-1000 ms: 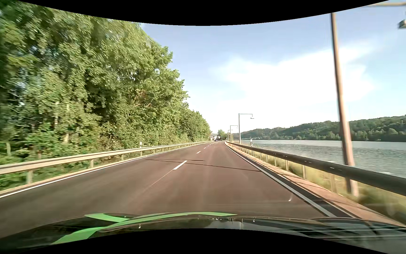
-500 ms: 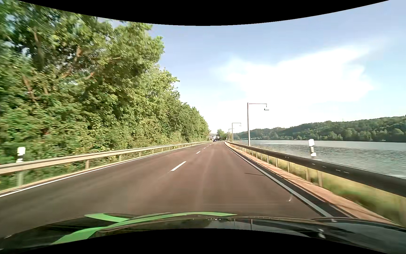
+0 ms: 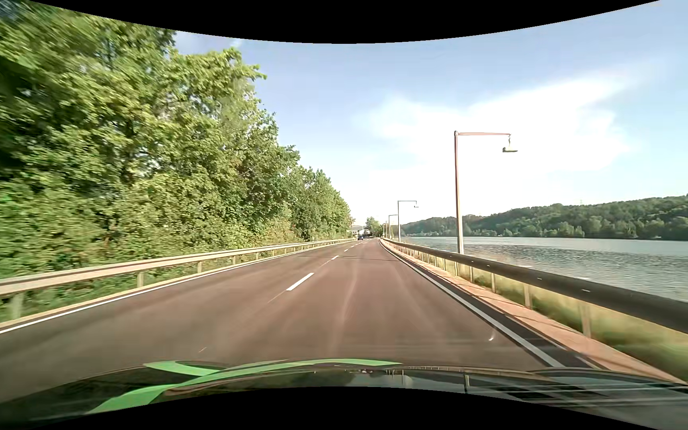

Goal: Follow the waypoints while adhering to traffic rules and regulations

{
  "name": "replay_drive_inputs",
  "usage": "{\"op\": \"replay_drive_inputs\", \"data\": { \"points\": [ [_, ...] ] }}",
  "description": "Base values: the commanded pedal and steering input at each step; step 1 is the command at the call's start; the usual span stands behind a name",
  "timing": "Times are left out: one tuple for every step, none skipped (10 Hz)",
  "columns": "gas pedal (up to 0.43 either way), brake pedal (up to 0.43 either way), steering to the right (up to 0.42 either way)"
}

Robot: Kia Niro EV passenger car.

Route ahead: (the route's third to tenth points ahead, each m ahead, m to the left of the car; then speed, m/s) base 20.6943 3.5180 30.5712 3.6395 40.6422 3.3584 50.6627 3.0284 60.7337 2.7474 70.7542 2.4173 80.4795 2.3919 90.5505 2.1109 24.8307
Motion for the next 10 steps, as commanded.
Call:
{"op": "replay_drive_inputs", "data": {
  "points": [
    [0.220,0.000,0.001],
    [0.220,0.000,0.001],
    [0.220,0.000,0.001],
    [0.220,0.000,0.001],
    [0.197,0.000,0.001],
    [0.189,0.000,0.001],
    [0.189,0.000,0.001],
    [0.189,0.000,0.001],
    [0.189,0.000,0.001],
    [0.189,0.000,0.001]
  ]
}}
